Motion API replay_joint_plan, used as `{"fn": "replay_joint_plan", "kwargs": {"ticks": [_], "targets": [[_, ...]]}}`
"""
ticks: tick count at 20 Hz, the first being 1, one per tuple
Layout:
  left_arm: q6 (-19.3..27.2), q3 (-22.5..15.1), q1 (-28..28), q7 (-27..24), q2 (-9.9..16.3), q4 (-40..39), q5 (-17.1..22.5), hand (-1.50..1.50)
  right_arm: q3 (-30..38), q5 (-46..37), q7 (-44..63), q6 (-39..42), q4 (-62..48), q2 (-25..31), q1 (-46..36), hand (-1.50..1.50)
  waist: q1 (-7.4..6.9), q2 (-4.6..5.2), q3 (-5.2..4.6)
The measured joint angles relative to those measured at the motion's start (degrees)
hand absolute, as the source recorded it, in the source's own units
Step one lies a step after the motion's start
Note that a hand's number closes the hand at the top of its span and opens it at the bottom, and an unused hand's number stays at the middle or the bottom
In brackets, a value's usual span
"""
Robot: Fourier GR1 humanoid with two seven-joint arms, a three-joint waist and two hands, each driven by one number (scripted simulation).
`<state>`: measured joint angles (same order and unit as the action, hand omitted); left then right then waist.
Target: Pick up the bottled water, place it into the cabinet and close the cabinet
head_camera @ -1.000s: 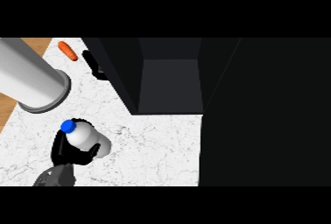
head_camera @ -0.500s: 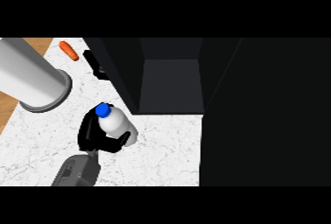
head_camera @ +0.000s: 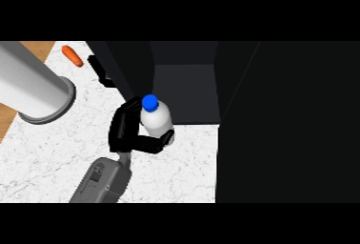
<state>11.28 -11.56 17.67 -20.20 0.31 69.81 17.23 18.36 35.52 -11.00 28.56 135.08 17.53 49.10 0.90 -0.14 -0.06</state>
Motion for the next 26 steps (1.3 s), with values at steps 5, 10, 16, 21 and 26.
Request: {"fn": "replay_joint_plan", "kwargs": {"ticks": [5, 10, 16, 21, 26], "targets": [[8.84, -2.71, 6.71, 2.64, -0.23, -2.9, -0.23, 1.5, 0.22, 0.7, 0.02, -0.18, 0.0, 0.35, -0.06, -1.5, 0.57, 0.14, -0.02], [16.72, -4.88, 8.68, 4.96, -0.18, -4.95, -1.89, 1.5, 0.74, 1.46, 0.47, -0.11, -0.21, 1.24, -0.57, -1.5, 0.25, -0.28, 0.06], [22.37, -5.89, 10.16, 5.44, -0.31, -7.46, -2.84, 1.5, -0.27, 2.23, -0.01, 0.4, -0.47, 0.63, -0.35, -1.5, 0.47, -0.83, 0.25], [21.74, -4.9, 16.33, 5.46, -0.31, -14.44, -0.67, 1.5, 0.09, 2.96, 0.13, 0.28, -0.8, 1.73, -1.22, -1.5, 1.49, -0.02, 0.09], [21.0, -2.38, 25.35, 3.98, -0.3, -25.41, 1.58, 1.5, 1.43, 3.83, -0.2, 1.45, -1.18, 2.52, -0.78, -1.5, 2.38, 0.6, -0.02]]}}
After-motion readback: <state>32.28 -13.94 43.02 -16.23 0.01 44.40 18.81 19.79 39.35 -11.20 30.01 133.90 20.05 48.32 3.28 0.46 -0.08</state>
